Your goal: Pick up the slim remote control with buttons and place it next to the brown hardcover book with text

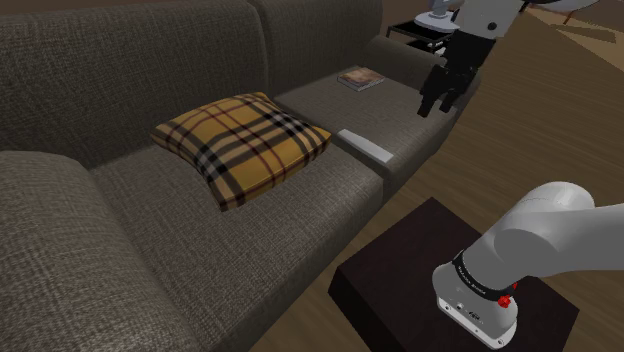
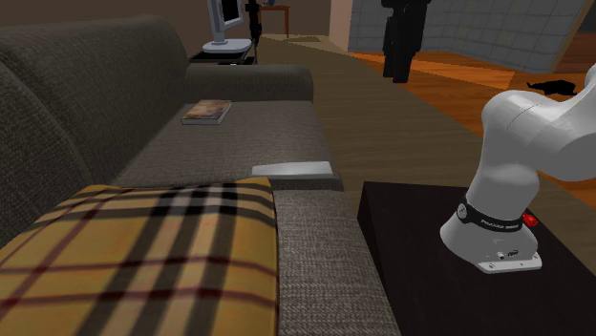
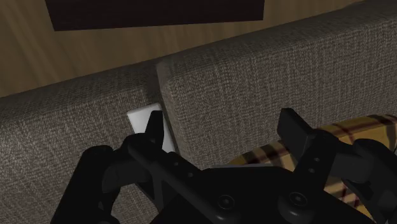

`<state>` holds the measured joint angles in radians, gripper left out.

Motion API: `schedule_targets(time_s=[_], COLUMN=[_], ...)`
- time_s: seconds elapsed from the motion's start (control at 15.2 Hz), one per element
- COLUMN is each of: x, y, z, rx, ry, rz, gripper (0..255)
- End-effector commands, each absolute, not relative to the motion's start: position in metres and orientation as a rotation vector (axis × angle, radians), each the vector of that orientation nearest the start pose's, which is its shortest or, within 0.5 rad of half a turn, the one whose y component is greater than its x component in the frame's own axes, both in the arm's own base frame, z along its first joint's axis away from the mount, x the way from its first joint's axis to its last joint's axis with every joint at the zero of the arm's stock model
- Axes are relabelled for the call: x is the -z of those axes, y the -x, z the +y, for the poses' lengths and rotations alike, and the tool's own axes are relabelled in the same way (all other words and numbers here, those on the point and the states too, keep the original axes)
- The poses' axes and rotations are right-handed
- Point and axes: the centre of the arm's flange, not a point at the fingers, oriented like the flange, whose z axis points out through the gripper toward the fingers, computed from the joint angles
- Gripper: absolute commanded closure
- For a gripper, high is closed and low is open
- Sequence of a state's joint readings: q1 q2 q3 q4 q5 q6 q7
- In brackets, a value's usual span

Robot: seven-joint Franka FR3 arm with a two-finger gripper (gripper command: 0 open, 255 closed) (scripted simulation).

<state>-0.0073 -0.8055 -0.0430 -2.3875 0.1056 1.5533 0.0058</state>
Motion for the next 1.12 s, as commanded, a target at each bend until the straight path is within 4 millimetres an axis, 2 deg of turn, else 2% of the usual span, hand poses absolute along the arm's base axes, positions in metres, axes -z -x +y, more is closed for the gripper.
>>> schedule_targets(time_s=[0.0, 1.06], x=[-0.581, -0.429], y=[-0.299, -0.434], z=[-0.007, -0.037], rx=[-0.041, -0.009], ry=[3.004, 3.102], rz=[0.063, -0.176], gripper=[0, 0])
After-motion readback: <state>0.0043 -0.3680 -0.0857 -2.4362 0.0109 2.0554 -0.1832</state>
